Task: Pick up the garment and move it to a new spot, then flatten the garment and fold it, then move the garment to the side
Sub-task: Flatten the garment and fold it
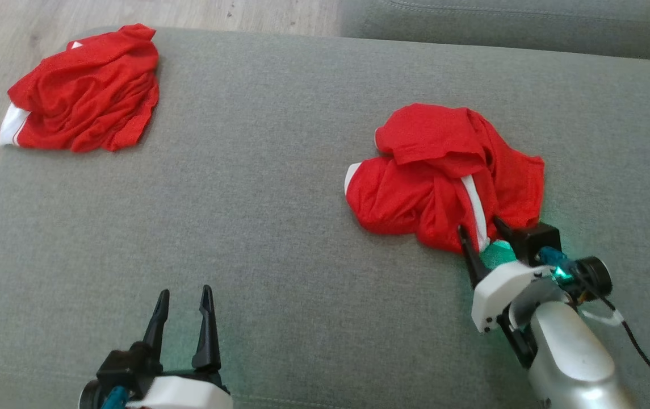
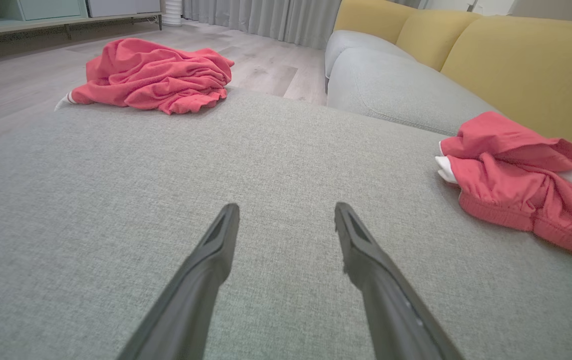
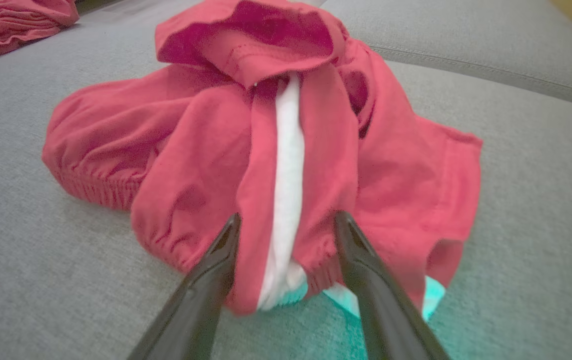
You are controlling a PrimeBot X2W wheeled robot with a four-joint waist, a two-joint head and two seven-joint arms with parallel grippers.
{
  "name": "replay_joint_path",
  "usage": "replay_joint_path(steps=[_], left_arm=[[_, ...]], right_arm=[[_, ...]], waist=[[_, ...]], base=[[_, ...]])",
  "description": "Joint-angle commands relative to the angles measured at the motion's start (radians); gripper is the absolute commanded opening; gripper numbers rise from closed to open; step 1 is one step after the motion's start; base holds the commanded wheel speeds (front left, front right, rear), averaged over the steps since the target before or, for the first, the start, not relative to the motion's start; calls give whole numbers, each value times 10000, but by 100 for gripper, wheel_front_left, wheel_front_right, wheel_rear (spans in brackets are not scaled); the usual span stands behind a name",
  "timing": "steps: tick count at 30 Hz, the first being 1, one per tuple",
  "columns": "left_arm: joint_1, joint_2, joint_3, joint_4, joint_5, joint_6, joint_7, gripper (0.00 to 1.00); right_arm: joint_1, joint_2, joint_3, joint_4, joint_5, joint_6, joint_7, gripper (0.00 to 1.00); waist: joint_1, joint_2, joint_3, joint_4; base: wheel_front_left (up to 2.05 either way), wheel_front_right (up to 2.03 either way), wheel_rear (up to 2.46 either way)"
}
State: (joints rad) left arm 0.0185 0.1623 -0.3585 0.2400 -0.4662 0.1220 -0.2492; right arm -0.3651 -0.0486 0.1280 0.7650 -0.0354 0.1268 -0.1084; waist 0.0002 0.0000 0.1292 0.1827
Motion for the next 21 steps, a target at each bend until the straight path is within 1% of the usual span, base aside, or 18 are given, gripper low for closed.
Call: replay_joint_path(steps=[1,2,6,12,14,18,21], left_arm=[[-479,-15,313,-226,84,-23,-112,100],[-473,-21,332,-213,88,-17,-113,100],[-422,-24,409,-218,113,14,-118,100],[-340,-5,443,-286,170,73,-121,100],[-308,8,449,-297,170,83,-121,100],[-156,68,428,-332,180,125,-114,100],[-29,114,410,-387,170,166,-76,100]], right_arm=[[-492,-16,316,-98,59,39,-102,2],[-554,-16,355,-82,95,39,-183,0],[-867,-16,454,-220,-34,39,-565,0],[-1651,-23,806,-816,-915,39,-828,0],[-1795,-54,893,-960,-1049,39,-865,0],[-2204,-300,1528,-1677,-1209,39,-971,0],[-2282,-514,2263,-2365,-997,39,-964,0]], waist=[[-2,0,9,57],[-2,0,-11,47],[-2,0,-168,-133],[-2,0,-494,-485],[-2,0,-551,-532],[-2,0,-797,-686],[-2,0,-985,-791]], base=[[0,0,0],[0,0,0],[0,0,0],[0,0,0],[0,0,0],[0,0,0],[0,0,0]])
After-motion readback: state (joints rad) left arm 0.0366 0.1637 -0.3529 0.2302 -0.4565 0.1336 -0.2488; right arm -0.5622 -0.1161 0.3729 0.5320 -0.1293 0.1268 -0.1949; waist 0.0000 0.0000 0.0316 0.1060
